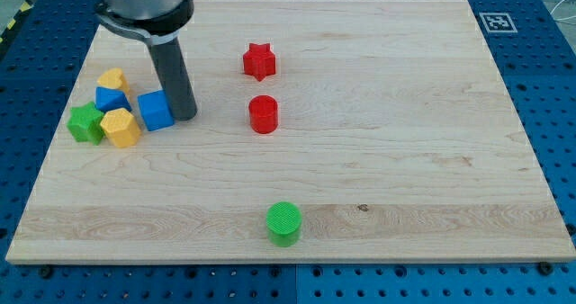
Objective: Push the red star towards the center left
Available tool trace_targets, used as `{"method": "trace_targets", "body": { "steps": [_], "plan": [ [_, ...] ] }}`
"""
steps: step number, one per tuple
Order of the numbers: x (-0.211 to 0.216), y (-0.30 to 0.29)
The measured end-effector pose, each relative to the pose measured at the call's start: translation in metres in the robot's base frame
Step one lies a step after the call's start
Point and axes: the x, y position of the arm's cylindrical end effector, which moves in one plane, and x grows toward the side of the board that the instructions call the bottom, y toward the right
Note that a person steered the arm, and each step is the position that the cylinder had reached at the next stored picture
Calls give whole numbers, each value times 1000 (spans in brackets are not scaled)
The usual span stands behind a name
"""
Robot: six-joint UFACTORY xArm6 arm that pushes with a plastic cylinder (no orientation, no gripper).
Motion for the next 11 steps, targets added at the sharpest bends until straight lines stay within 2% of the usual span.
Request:
{"method": "trace_targets", "body": {
  "steps": [3,6,7,8,9,11],
  "plan": [
    [0,-9],
    [-29,92],
    [-28,149],
    [-65,180],
    [-90,175],
    [-91,118]
  ]
}}
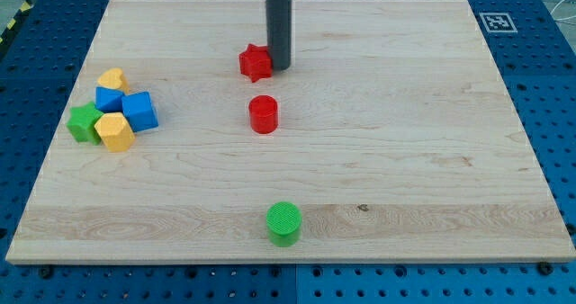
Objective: Push the red star towards the center left
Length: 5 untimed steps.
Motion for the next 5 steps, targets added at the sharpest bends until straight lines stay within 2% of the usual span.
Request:
{"method": "trace_targets", "body": {
  "steps": [5],
  "plan": [
    [-10,-88]
  ]
}}
